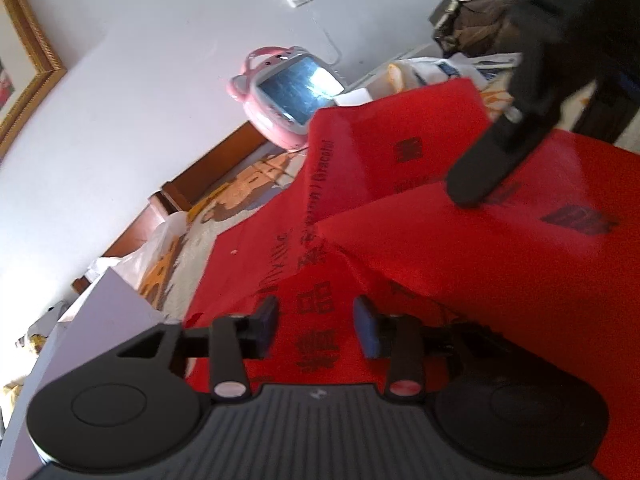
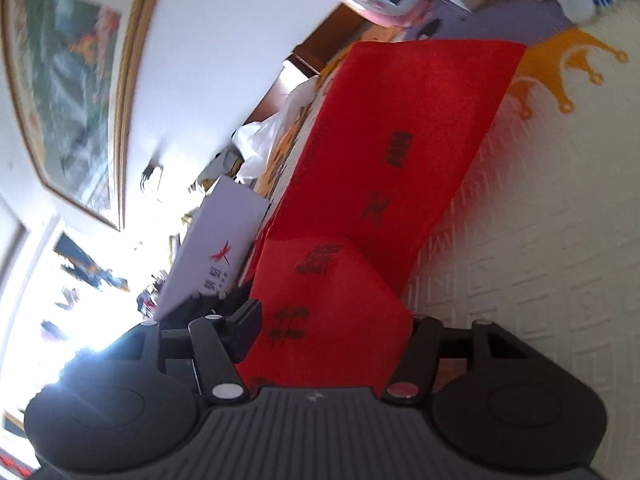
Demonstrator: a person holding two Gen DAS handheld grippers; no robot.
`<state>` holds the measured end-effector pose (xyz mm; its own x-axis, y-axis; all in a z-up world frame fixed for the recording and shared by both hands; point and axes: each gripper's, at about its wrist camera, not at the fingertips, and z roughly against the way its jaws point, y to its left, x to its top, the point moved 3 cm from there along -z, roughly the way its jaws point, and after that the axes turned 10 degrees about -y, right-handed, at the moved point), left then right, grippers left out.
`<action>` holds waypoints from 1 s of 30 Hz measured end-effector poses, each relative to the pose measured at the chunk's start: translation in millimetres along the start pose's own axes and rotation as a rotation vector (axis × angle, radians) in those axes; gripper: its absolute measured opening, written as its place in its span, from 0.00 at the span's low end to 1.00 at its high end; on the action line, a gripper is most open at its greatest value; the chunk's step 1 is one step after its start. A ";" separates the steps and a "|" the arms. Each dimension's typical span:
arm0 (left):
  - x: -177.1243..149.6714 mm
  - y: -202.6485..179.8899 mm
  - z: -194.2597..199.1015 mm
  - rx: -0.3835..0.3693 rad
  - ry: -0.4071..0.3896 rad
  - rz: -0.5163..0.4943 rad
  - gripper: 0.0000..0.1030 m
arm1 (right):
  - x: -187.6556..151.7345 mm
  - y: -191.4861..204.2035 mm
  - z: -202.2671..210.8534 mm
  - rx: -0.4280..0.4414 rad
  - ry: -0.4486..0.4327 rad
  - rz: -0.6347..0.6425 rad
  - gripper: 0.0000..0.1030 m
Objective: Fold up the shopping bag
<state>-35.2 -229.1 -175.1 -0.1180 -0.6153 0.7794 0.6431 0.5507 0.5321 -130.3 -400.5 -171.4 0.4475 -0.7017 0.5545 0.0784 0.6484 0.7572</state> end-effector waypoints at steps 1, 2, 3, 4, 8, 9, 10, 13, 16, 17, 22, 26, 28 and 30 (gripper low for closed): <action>0.4 3.5 1.1 -0.003 -0.007 0.023 0.61 | -2.8 3.5 0.2 0.020 -0.002 0.025 0.77; 0.8 8.2 3.2 -0.001 -0.021 0.052 0.61 | -4.9 5.6 -1.3 0.022 -0.010 0.033 0.79; 1.1 14.1 6.3 0.004 -0.042 0.088 0.61 | -4.9 4.0 -3.5 0.016 -0.015 0.034 0.79; 1.1 18.4 7.6 0.012 -0.050 0.112 0.60 | -5.3 4.3 -4.5 0.009 -0.014 0.044 0.80; 0.1 22.5 3.2 0.024 -0.019 0.134 0.41 | -6.2 4.9 -13.3 -0.006 -0.004 0.113 0.40; 0.0 22.7 2.5 0.023 -0.013 0.135 0.41 | -6.5 3.2 -15.4 -0.018 -0.003 0.117 0.24; 0.1 23.0 2.8 0.022 -0.014 0.138 0.41 | -5.8 -2.1 -18.6 -0.011 0.006 0.092 0.02; -0.9 23.5 3.3 0.002 -0.004 0.150 0.42 | -5.8 0.3 -19.8 0.037 -0.021 0.088 0.02; -1.1 21.0 -0.9 0.009 0.024 0.139 0.51 | -2.9 15.3 -15.2 0.076 -0.080 0.176 0.01; 0.7 18.2 -3.2 0.019 0.029 0.124 0.52 | -0.8 24.1 -14.2 0.077 -0.099 0.226 0.01; 28.5 8.0 -8.8 0.063 -0.012 0.135 0.52 | 12.6 91.2 8.4 0.099 -0.186 0.621 0.01; 64.3 14.3 -3.6 0.071 -0.157 0.269 0.53 | 18.1 138.3 28.7 0.081 -0.225 0.906 0.02; 79.4 17.8 0.5 0.074 -0.235 0.363 0.53 | 31.9 151.7 36.9 0.073 -0.234 0.972 0.02; 91.8 21.3 6.0 0.067 -0.327 0.467 0.53 | 41.5 162.5 43.3 0.067 -0.234 1.028 0.02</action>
<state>-36.8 -270.5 -90.2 -0.0671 -0.0975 0.9930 0.6353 0.7632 0.1179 -137.6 -337.1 -10.4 0.0873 0.1320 0.9874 -0.2936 0.9506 -0.1011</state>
